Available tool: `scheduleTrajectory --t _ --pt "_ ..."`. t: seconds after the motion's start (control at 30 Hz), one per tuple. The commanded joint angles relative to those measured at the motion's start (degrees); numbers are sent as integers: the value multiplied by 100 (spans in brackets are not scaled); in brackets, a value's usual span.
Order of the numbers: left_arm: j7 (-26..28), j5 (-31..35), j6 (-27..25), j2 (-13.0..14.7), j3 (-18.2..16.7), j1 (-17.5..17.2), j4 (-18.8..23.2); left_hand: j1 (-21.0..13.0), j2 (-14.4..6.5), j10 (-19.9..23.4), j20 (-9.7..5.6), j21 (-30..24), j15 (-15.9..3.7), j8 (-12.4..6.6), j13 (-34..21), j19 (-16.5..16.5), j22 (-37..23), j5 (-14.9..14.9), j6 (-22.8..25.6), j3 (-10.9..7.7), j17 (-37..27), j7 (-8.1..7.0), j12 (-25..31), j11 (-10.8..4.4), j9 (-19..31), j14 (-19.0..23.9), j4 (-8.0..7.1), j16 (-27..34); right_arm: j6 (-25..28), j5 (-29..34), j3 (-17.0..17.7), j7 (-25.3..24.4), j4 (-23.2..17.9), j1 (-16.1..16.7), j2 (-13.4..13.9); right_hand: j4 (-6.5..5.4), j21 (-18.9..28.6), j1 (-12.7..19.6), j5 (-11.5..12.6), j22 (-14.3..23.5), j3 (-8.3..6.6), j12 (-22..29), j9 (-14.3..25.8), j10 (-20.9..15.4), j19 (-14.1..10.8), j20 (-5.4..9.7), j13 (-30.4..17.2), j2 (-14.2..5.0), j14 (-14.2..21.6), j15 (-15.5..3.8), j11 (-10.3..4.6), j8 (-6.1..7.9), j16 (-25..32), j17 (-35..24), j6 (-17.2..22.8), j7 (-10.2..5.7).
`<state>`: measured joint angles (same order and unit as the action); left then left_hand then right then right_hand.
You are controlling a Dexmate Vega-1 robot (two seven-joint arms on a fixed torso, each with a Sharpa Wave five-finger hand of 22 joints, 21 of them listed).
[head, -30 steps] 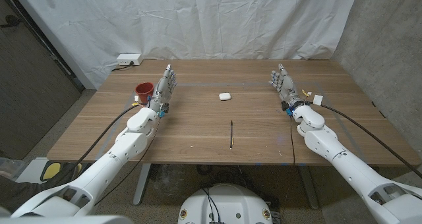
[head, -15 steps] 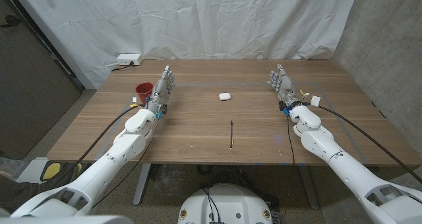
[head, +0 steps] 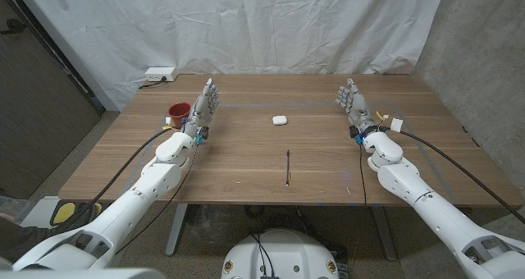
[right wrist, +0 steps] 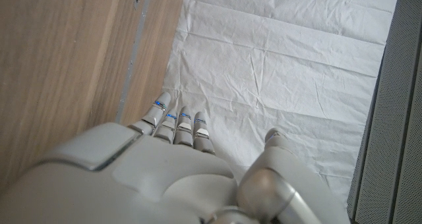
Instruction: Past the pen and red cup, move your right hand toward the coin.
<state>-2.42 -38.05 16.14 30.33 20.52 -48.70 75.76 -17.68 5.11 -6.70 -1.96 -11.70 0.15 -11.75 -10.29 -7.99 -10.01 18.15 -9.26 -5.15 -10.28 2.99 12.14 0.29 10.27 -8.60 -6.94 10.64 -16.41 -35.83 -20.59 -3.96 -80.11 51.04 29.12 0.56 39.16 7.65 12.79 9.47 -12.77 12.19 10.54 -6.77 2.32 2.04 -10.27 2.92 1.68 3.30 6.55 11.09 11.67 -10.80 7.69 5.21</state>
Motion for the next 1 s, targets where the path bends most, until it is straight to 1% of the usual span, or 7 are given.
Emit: scheduleTrajectory --t 0.03,0.2,0.3,0.33,0.4,0.7,1.0 --pt "58 49 -114 50 39 -14 184 -55 -52 29 -347 -23 20 -31 -31 35 -24 23 61 -21 -9 9 24 -9 29 24 5 58 -54 250 39 -186 -278 85 162 19 -46 77 38 29 -42 22 14 -45 -58 7 -24 -7 47 5 -14 35 22 -12 66 19" --pt "20 48 -156 38 73 23 163 -71 -73 42 -339 -22 23 -29 -32 39 -24 26 70 -27 -9 6 24 -9 29 40 11 59 -79 269 68 -182 -348 106 205 28 -61 86 37 30 -44 24 15 -56 -71 1 -25 -11 67 -2 -3 37 26 -11 75 -2" --pt "51 58 -156 -9 88 59 118 -100 -108 135 -315 -27 7 -45 -33 67 -24 29 137 -37 -9 0 52 1 28 106 22 75 -94 337 76 -216 -387 122 245 35 -75 93 36 31 -45 34 16 -86 -87 -4 -25 -14 71 0 8 41 23 -10 91 -11" --pt "45 73 -142 -17 97 74 97 -130 -137 213 -346 -45 -6 -64 -34 128 -25 31 221 -43 -8 -20 71 -34 27 150 36 79 -91 340 83 -219 -403 127 256 37 -78 94 36 31 -45 34 16 -88 -89 -3 -25 -15 74 2 -1 41 24 -10 94 -12" --pt "45 72 -136 -37 100 96 75 -152 -156 259 -377 -59 -25 -71 -34 184 -24 31 269 -46 -7 -16 79 -50 26 218 47 94 -85 361 91 -225 -430 129 282 41 -86 98 36 31 -46 33 16 -87 -100 -3 -26 -17 83 -10 -18 43 25 -10 101 -19" --pt "-23 102 -153 -55 145 198 -14 -179 -176 286 -394 -56 -40 -78 -34 197 -23 30 321 -50 -6 -8 78 -40 24 226 59 84 -117 461 100 -257 -421 97 311 56 -115 113 35 33 -50 38 17 -114 -139 10 -27 -29 106 -21 -30 45 26 -8 122 -35" --pt "-59 84 -211 -24 145 220 -2 -210 -204 297 -378 -44 -32 -76 -34 188 -22 29 353 -58 -6 -10 70 -39 24 237 73 75 -47 813 60 -493 -449 52 401 67 -134 124 35 34 -52 42 18 -135 -171 18 -27 -36 129 -33 -49 48 28 -8 140 -52"
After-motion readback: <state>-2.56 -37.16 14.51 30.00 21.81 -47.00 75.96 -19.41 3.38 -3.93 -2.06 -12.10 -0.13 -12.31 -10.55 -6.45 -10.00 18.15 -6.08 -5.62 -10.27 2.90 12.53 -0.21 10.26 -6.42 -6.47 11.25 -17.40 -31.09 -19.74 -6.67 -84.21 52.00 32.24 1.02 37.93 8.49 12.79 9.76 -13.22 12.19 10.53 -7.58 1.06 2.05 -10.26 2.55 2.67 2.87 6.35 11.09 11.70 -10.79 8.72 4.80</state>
